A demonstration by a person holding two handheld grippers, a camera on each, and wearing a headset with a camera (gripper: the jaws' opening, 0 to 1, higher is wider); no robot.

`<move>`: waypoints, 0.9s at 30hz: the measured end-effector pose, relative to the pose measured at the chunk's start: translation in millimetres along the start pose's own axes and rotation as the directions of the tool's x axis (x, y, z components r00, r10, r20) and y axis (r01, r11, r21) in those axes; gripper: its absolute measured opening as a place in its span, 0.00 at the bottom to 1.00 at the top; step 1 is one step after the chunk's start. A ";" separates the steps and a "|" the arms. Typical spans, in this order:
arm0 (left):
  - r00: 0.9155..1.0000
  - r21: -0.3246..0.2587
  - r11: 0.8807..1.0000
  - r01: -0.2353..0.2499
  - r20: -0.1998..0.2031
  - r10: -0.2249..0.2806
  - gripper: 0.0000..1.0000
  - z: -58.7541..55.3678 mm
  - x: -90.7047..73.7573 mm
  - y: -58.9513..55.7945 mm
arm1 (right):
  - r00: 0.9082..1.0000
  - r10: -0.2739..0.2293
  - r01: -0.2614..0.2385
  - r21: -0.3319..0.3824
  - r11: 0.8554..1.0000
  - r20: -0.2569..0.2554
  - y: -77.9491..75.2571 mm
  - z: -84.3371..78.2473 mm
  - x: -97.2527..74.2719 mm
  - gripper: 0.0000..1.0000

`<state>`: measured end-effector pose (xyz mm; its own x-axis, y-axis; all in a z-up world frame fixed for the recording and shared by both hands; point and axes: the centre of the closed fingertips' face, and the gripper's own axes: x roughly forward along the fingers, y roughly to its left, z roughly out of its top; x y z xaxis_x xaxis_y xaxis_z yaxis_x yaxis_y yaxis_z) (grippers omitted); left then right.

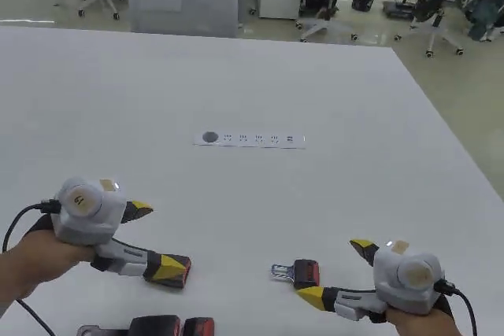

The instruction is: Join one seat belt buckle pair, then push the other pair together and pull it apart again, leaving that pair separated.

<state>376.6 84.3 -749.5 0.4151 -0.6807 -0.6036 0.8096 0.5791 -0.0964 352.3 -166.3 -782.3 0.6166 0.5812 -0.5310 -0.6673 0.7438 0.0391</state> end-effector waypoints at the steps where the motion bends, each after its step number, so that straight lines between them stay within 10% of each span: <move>1: 1.000 0.012 1.000 -0.012 0.007 0.012 0.93 0.6 -4.9 -1.9 | 1.000 -0.004 0.004 -0.006 1.000 0.014 3.1 5.7 -1.1 0.93; 6: 0.991 -0.025 0.998 -0.065 0.113 0.067 1.00 10.2 -29.7 -7.3 | 0.997 -0.016 0.018 -0.029 0.999 0.069 14.4 25.7 -7.1 0.93; 14: 0.981 -0.077 0.989 -0.130 0.138 0.139 1.00 -11.4 -61.2 -18.4 | 0.989 -0.013 0.028 -0.098 0.995 0.145 41.1 48.1 -17.7 0.98; 27: 0.969 -0.125 0.977 -0.172 0.159 0.191 1.00 -47.7 -89.6 -34.7 | 0.991 0.017 0.000 -0.126 0.992 0.134 77.1 30.2 -29.6 0.98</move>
<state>291.5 146.7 -729.8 0.6228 -0.6201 -0.4772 0.6678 0.7390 -0.0888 295.2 -116.2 -738.0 0.6556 0.6330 -0.4116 -0.7146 0.6963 -0.0675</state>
